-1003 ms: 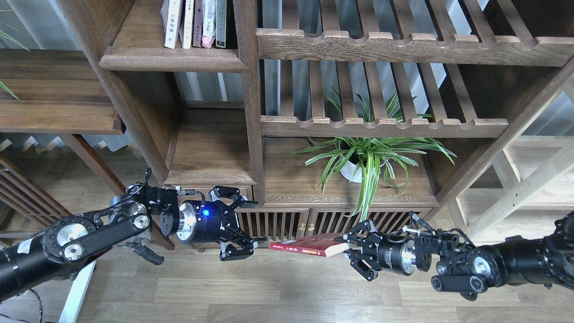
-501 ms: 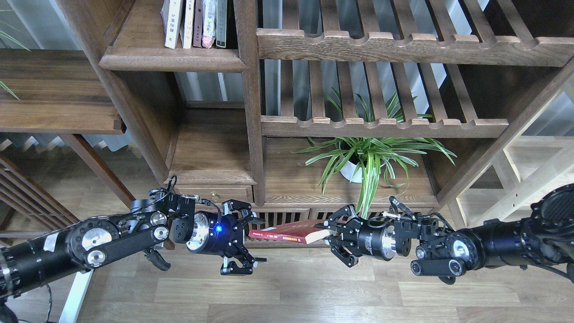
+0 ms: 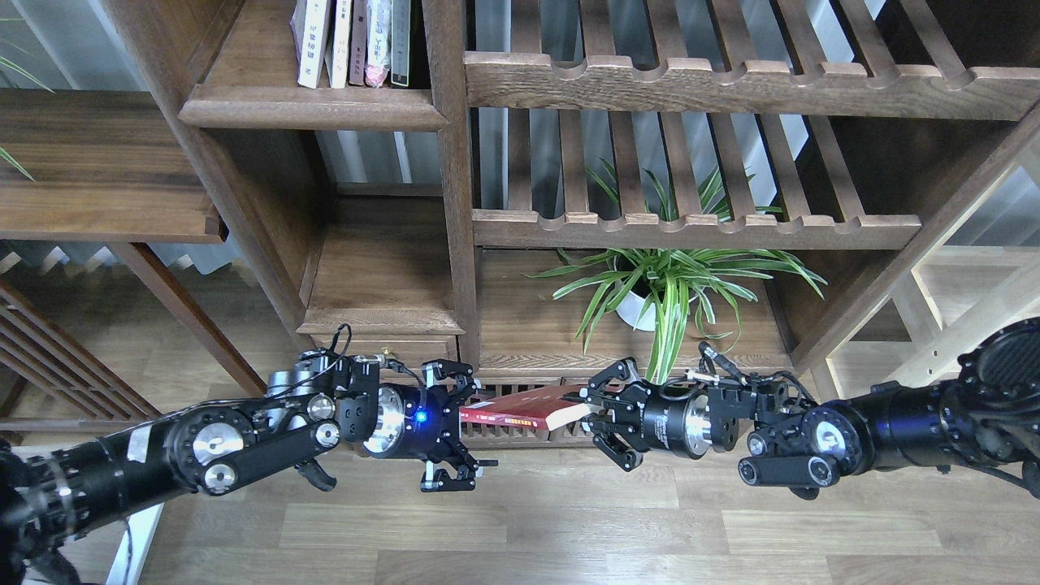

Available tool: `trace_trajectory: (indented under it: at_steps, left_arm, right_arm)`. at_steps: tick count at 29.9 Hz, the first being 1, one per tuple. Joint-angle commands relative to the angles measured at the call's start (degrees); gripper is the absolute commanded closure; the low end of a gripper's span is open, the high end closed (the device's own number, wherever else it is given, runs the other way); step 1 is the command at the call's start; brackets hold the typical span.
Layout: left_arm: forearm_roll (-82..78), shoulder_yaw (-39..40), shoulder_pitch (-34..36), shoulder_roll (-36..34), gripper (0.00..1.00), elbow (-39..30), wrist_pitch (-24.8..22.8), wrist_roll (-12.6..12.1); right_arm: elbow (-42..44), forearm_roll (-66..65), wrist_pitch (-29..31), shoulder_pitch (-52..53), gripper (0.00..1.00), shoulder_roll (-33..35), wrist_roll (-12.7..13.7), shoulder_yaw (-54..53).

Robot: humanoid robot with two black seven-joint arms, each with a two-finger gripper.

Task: Organize books on shelf
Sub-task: 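Grasp the red book's end with the left gripper, release the right gripper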

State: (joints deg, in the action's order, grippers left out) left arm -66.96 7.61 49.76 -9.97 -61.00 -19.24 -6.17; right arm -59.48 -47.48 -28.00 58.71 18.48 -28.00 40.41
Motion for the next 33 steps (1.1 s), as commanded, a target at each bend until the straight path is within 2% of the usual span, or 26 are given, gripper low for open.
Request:
trace_trajectory:
  at_steps: [1,9,15,21,24,25,28,33]
  left_arm:
    - [-0.1,-0.3,0.0,1.4,0.14,1.4,0.4,0.4]
    - [-0.9,-3.0,0.2,3.7,0.16,3.3,5.1,1.3]
    - [-1.3,-7.4,0.3,5.4,0.34,5.4,12.0,3.3]
    - [-1.3,-8.7,0.3,6.3,0.49,7.3,14.5,3.6]
    - [-1.2,-8.8,0.2,7.4,0.52,9.0,15.8,3.7]
    - [-1.2,-8.8,0.2,7.6,0.6,9.4,16.0,3.7]
    - [-0.8,-8.8,0.2,8.4,0.99,10.3,16.6,4.0]
    - [-0.6,-8.8,0.2,8.8,1.0,10.5,17.2,3.9]
  right_arm:
    - [-0.1,0.3,0.0,0.7,0.93,-0.5,0.0,0.0]
    - [-0.4,0.4,0.0,1.6,0.93,-1.2,0.0,1.1]
    - [-0.5,0.3,0.0,1.8,0.93,-1.2,0.0,1.2]
    - [-0.5,0.2,0.0,1.8,0.93,-1.1,0.0,1.5]
    - [-0.6,0.0,0.0,2.0,0.93,-1.2,0.0,2.2]
    - [-0.7,0.0,0.0,2.1,0.93,-1.1,0.0,2.3]
    - [-0.8,0.0,0.0,2.2,0.93,-1.0,0.0,2.4]
    - [-0.8,0.0,0.0,2.2,0.93,-0.9,0.0,2.7]
